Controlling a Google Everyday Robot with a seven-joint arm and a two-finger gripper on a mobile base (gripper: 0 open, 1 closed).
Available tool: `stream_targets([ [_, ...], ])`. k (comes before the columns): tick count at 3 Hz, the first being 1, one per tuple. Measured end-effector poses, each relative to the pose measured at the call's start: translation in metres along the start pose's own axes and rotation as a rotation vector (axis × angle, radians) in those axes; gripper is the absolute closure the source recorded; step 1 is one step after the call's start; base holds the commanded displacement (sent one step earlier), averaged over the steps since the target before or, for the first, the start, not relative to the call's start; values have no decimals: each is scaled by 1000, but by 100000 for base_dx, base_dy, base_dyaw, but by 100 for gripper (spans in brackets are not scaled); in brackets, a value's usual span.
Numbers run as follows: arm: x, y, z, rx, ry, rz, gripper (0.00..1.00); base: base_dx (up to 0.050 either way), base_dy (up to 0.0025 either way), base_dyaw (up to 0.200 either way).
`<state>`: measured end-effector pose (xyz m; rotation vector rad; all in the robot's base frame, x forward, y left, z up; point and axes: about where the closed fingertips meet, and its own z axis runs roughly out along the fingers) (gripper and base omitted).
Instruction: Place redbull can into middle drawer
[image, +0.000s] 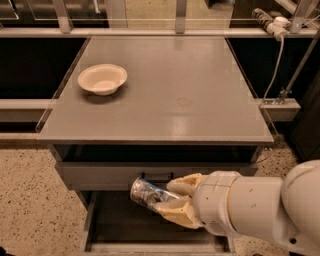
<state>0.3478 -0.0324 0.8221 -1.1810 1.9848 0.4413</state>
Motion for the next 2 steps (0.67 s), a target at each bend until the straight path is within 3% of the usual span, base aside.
stream_targets([
  [2, 93, -15, 64, -17, -16, 186, 100, 0, 0, 0],
])
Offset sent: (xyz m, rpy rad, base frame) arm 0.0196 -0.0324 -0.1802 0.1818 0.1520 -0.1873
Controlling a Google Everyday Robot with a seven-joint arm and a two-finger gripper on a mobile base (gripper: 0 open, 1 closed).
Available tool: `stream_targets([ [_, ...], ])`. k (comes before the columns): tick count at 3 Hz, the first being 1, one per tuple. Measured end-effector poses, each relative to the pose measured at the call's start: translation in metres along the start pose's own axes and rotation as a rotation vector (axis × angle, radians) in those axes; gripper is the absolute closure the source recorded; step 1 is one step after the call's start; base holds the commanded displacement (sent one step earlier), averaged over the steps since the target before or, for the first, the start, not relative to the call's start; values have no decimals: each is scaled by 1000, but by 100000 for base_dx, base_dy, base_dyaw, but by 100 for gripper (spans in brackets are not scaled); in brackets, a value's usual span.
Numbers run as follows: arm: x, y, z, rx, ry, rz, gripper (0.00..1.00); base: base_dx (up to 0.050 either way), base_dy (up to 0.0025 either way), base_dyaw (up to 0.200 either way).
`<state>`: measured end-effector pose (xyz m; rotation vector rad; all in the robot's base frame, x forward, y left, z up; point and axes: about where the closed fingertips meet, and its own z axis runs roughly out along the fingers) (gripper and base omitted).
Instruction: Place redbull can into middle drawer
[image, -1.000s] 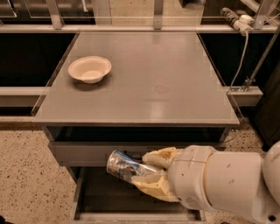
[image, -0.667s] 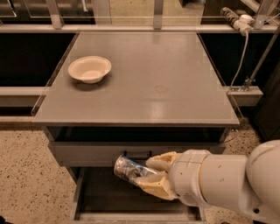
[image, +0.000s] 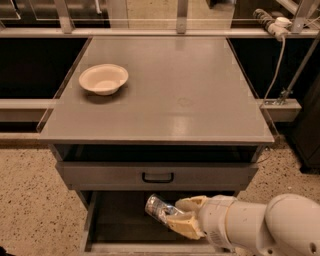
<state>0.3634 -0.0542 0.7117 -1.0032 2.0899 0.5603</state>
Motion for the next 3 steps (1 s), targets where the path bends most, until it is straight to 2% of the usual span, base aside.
stream_targets([
  [1, 41, 0, 34, -9, -45, 78, 100, 0, 0, 0],
  [2, 51, 0, 45, -32, -58, 109, 100, 0, 0, 0],
  [3, 65, -4, 54, -28, -39, 153, 100, 0, 0, 0],
])
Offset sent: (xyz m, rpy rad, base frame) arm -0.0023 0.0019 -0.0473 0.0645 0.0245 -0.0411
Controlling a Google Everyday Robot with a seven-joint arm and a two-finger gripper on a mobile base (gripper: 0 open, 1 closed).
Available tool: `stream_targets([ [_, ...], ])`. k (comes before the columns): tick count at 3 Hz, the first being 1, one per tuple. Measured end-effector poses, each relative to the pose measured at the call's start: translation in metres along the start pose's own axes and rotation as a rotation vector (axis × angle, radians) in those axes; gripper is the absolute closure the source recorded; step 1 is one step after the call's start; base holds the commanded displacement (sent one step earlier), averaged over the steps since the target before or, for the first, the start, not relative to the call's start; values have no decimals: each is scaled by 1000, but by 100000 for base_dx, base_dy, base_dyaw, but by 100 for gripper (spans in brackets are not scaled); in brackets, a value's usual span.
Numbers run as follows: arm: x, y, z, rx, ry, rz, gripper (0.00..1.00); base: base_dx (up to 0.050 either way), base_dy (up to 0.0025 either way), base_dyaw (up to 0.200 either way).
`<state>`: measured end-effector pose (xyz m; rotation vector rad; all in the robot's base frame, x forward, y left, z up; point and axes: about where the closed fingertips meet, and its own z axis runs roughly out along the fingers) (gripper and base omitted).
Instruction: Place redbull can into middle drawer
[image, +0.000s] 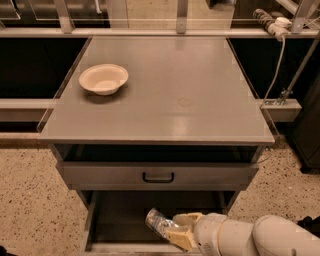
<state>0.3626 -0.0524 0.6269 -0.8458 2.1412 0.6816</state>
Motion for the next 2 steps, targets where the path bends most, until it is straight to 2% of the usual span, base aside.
stream_targets([
  [1, 42, -22, 34, 11, 45, 94, 100, 0, 0, 0],
  [2, 81, -47, 82, 15, 64, 180, 100, 0, 0, 0],
])
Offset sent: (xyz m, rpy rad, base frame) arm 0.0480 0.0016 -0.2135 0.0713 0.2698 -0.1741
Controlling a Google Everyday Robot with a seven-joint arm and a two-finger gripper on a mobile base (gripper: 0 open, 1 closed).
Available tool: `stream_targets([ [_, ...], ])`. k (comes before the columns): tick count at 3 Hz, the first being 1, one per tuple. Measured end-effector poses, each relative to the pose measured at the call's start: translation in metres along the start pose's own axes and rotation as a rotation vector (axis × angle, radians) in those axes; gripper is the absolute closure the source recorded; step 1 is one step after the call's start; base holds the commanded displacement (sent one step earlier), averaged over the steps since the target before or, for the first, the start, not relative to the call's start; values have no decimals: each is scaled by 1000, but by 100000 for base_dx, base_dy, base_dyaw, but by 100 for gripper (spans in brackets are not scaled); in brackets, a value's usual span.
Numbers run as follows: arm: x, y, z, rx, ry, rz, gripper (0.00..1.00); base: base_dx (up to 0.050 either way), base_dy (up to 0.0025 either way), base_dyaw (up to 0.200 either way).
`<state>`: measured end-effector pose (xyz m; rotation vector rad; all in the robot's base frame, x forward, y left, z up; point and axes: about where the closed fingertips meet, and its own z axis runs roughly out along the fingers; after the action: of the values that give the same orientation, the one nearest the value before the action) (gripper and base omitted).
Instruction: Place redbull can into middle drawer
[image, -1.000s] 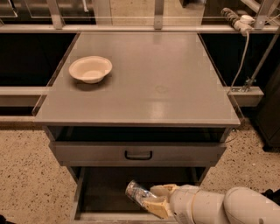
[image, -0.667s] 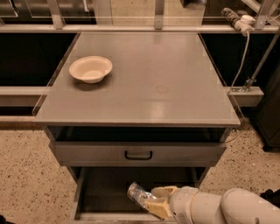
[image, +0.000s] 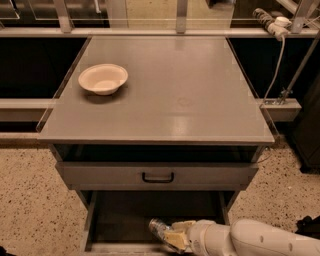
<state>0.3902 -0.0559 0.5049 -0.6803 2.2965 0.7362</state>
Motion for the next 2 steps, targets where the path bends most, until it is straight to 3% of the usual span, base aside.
stream_targets([
  [1, 22, -19, 42, -26, -18, 78, 100, 0, 0, 0],
  [2, 37, -14, 57, -58, -14, 120, 83, 0, 0, 0],
])
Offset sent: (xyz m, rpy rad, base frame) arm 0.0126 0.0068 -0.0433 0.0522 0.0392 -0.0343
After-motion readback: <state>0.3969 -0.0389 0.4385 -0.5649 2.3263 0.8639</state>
